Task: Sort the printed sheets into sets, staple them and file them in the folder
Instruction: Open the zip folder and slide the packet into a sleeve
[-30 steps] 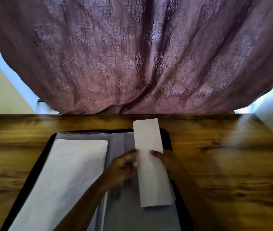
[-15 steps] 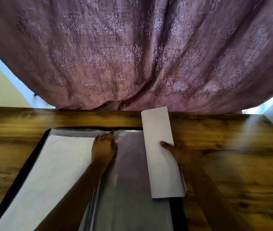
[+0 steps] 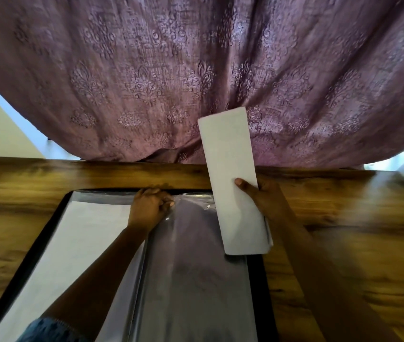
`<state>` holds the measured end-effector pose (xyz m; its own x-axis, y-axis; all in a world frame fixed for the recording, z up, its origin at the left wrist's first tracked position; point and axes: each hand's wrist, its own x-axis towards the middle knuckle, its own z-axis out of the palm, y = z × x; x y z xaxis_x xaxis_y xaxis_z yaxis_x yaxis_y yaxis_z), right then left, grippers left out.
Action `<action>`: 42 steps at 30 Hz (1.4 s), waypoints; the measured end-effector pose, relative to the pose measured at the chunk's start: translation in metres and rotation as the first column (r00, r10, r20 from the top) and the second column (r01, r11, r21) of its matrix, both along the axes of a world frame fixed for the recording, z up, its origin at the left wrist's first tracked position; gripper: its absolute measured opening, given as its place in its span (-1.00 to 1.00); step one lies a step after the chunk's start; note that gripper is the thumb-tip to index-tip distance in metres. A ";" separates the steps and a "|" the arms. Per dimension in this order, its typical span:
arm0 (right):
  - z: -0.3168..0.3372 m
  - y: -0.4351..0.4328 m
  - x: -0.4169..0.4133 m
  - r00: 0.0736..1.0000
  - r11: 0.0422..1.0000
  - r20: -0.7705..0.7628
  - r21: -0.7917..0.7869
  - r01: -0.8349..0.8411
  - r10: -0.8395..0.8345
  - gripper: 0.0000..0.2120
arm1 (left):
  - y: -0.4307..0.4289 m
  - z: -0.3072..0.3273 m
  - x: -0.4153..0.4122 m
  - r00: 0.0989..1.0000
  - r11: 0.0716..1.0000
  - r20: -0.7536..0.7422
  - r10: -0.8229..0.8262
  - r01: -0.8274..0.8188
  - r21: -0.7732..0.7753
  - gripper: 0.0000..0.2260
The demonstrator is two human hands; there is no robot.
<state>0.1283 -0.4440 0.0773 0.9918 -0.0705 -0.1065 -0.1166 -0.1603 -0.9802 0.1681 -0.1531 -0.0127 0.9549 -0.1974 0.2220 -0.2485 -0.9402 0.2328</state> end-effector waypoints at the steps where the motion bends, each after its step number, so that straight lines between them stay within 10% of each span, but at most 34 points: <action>1: 0.003 0.003 0.005 1.000 1.000 0.025 0.023 0.006 -0.006 -0.69 | 0.002 0.000 0.002 1.000 1.000 -0.017 0.002 -0.002 -0.015 -0.66; 6: 0.027 0.025 0.027 0.986 0.993 0.167 0.114 -0.039 0.020 -0.94 | 0.011 -0.001 0.016 0.982 0.975 -0.058 -0.177 0.167 -0.146 -0.63; 12: 0.044 0.052 0.063 0.958 0.862 0.286 0.490 -0.132 -0.016 -0.79 | 0.008 -0.006 0.011 0.950 0.954 0.115 -0.291 0.297 -0.043 -0.70; 25: -0.015 0.101 0.102 0.997 0.475 0.023 0.880 0.017 -0.078 -0.77 | 0.009 -0.023 0.007 0.817 0.946 0.480 -0.319 0.304 0.111 -0.66; 42: -0.026 0.057 0.105 0.990 0.798 -0.100 0.587 0.139 -0.099 -0.86 | 0.013 0.008 0.020 0.884 0.934 0.371 -0.284 0.343 -0.102 -0.62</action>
